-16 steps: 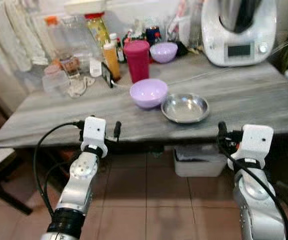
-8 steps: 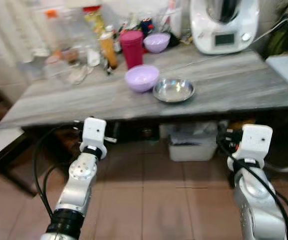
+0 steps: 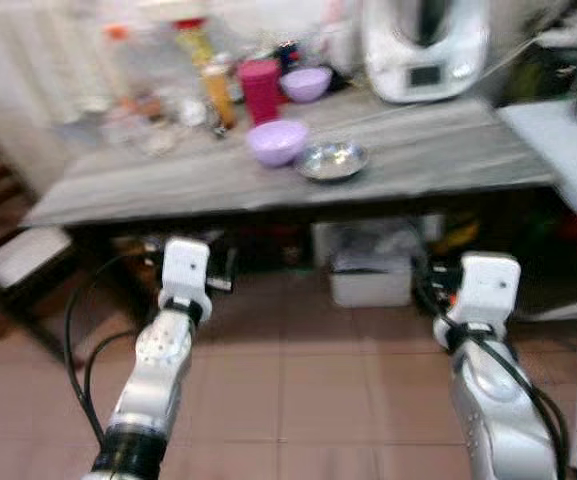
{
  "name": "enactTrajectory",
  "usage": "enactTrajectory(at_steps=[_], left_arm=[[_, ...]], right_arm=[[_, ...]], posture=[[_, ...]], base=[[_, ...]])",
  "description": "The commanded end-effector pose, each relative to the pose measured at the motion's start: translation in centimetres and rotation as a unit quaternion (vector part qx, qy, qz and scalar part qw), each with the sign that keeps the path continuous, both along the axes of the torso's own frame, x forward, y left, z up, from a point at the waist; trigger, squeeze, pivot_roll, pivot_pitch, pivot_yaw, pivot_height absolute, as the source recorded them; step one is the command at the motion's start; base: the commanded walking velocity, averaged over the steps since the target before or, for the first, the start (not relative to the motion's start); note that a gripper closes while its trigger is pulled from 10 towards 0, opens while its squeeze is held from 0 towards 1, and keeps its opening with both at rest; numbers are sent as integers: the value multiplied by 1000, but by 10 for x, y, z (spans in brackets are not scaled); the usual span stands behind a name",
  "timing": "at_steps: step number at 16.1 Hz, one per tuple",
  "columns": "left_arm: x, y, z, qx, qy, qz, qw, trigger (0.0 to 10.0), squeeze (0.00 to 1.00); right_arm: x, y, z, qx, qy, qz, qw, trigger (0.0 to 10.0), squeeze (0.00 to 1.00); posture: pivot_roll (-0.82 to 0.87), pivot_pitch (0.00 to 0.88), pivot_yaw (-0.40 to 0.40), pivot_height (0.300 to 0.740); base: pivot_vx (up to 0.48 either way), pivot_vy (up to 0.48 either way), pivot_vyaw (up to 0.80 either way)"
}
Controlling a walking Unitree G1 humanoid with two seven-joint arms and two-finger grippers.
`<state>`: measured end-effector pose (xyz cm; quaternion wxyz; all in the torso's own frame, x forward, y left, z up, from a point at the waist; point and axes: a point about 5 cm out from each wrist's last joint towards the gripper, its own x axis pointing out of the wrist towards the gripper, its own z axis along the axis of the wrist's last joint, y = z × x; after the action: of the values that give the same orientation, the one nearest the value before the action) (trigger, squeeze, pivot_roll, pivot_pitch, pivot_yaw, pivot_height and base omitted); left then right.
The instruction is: Setting the table
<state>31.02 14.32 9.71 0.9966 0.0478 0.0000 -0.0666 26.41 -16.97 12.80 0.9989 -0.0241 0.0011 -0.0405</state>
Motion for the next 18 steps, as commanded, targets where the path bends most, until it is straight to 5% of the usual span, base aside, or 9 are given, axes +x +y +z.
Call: enactTrajectory(at_steps=[1, 6, 12, 18], left_arm=[[-1, 7, -4, -6, 9, 6, 1000, 10000, 0], [-15, 27, -27, 15, 52, 30, 998, 10000, 0], [-20, 19, -20, 8, 37, -23, 999, 10000, 0], [-20, 13, -19, -1, 42, -39, 998, 10000, 0]], right_arm=[[-2, 5, -5, -2, -2, 19, 1000, 10000, 0], [-2, 9, -21, 33, 11, 41, 999, 10000, 0], [-5, 12, -25, 43, 6, 40, 998, 10000, 0], [-7, 6, -23, 28, 1, 33, 999, 10000, 0]], posture=[[-357, 0, 141, 740], [-300, 0, 138, 740], [-284, 0, 145, 740], [-302, 0, 134, 740]], base=[[0, 0, 0], [0, 0, 0], [0, 0, 0], [0, -389, 0]])
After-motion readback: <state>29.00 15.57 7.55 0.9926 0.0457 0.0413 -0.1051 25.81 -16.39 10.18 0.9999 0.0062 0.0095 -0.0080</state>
